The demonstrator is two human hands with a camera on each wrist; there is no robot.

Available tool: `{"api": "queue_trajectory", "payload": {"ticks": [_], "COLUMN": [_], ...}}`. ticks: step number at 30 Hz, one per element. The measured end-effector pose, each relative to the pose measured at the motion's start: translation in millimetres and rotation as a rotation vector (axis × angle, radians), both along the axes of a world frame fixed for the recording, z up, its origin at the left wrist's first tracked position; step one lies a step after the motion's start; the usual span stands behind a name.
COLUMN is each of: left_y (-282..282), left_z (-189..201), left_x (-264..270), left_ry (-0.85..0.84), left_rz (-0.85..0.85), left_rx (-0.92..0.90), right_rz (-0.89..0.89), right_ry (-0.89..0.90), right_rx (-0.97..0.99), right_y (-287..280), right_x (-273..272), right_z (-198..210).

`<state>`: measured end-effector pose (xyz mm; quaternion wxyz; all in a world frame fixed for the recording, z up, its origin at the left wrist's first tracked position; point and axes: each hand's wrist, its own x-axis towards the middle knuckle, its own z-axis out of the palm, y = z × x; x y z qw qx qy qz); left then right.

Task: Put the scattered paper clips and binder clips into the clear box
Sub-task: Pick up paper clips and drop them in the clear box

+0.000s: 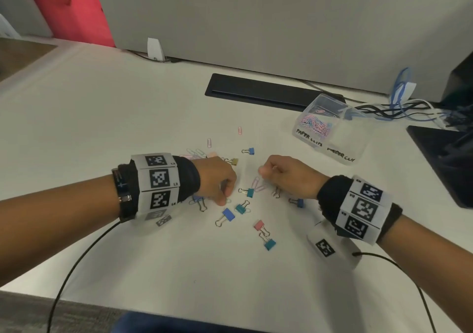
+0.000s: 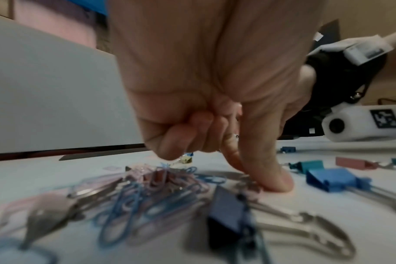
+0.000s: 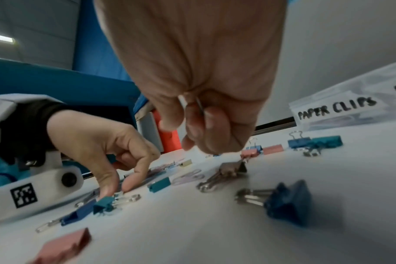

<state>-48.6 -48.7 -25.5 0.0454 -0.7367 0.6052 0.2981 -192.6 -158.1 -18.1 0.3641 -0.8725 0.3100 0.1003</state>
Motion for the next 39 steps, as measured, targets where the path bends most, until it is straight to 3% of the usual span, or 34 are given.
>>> {"api": "queue_trajectory", "payload": {"ticks": [6,9,11,15,17,19,21,23,26,28,31,35,39], "left_y": [0.9,-1.2,-4.1,-9.7,-10.6,-11.4,-12.0,-11.6,-11.9,-16.4,-32.6,-56.0,-65.2], "left_z": [-1.2,7.2,14.6,22.0,21.2,21.3,22.5,23.0,22.1,20.8,17.5,13.7,14.1], "left_x": [3.0,4.0,5.6,12.0,14.4,15.2,14.4,11.0,-0.2,-9.4,-25.7,-50.4,-66.9], "left_ry": [-0.038,0.036,0.226,0.920,1.073,1.123,1.090,0.919,0.526,0.387,0.212,0.020,-0.093], "left_rz": [-0.016,0.076,0.264,0.705,0.785,0.782,0.744,0.639,0.369,0.263,0.157,0.104,0.022], "left_rx": [0.059,0.002,-0.074,-0.178,-0.183,-0.169,-0.122,-0.081,-0.045,-0.054,-0.091,-0.066,-0.095], "right_rz": [0.155,0.173,0.197,0.271,0.328,0.341,0.257,0.080,-0.207,-0.367,-0.513,-0.602,-0.629], "right_ry": [0.026,-0.007,0.000,0.122,0.181,0.179,0.087,-0.080,-0.362,-0.480,-0.580,-0.571,-0.422], "right_rx": [-0.162,-0.157,-0.163,-0.237,-0.327,-0.379,-0.323,-0.176,0.285,0.612,0.921,1.001,0.951], "right_y": [0.6,-0.5,-0.8,-1.9,-1.3,-0.6,-2.9,-7.5,-15.7,-21.7,-28.4,-31.8,-34.6], "right_x": [11.4,16.1,17.7,20.6,21.8,21.5,19.2,15.0,3.5,-5.6,-18.4,-33.9,-42.1], "right_z": [-5.4,-4.5,-3.7,-8.7,-13.8,-16.7,-16.5,-11.3,4.3,13.4,17.7,10.6,2.4]}}
